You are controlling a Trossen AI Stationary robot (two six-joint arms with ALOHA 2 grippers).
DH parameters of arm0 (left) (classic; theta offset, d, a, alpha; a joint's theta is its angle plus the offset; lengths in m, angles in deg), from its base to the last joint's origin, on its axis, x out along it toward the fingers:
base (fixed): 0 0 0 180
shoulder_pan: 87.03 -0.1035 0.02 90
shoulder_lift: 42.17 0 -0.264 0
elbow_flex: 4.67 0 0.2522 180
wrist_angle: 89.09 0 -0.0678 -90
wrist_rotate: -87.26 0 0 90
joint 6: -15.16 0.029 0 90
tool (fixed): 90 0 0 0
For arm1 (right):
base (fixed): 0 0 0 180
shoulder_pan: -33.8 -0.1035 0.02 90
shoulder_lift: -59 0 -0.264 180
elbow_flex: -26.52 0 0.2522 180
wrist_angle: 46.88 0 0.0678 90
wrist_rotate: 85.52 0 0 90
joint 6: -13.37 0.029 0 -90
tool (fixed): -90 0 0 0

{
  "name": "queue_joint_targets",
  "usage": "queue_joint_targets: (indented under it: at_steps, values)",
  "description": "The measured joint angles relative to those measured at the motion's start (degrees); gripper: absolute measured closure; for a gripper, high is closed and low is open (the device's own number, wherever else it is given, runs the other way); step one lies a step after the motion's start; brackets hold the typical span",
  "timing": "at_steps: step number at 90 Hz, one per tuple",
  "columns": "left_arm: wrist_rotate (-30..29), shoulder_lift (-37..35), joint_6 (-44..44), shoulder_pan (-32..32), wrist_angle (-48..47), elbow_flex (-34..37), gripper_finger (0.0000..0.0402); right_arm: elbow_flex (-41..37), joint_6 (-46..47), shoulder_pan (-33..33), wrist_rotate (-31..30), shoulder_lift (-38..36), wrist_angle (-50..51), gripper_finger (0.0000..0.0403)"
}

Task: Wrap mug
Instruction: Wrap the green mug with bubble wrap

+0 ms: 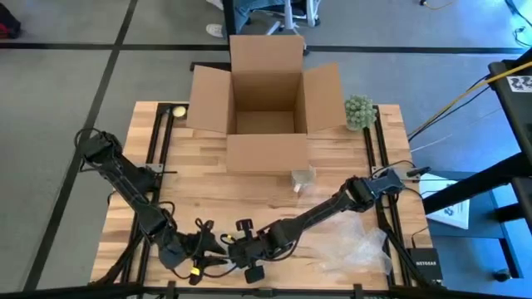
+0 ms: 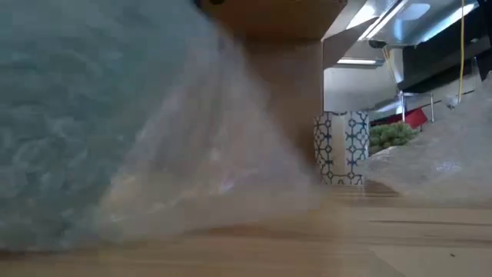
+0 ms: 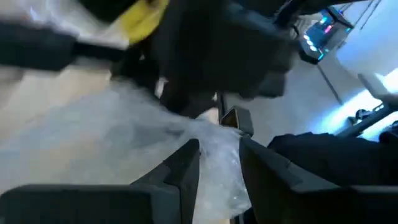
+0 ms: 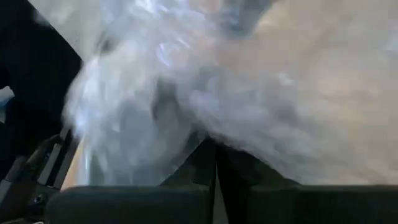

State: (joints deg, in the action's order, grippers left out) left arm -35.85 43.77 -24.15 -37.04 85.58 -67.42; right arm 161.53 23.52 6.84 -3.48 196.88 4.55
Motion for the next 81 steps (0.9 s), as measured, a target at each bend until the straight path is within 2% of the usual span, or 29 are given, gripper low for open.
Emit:
queue_joint_targets:
  at_steps: [12,34,64,81]
  values:
    - [-0.58,2.15,1.31,-0.59,-1.91,-0.1,0.0304,0.0,0.0,0.0,0.02,0.0,-0.23,0.0402]
    - [1.1,7.87,-3.8,-1.99,-2.45,-0.26,0.0304,0.27,-0.02,-0.02,0.01,-0.08,0.85,0.0402]
    - [1.28,7.66,-4.02,-1.99,-2.79,-0.14,0.0304,12.72,-0.14,-0.03,-0.73,-0.81,19.41,0.0402]
    - [1.45,7.66,-4.02,-1.99,-2.52,-0.1,0.0304,13.2,-1.9,0.07,-4.92,-0.49,11.16,0.0402]
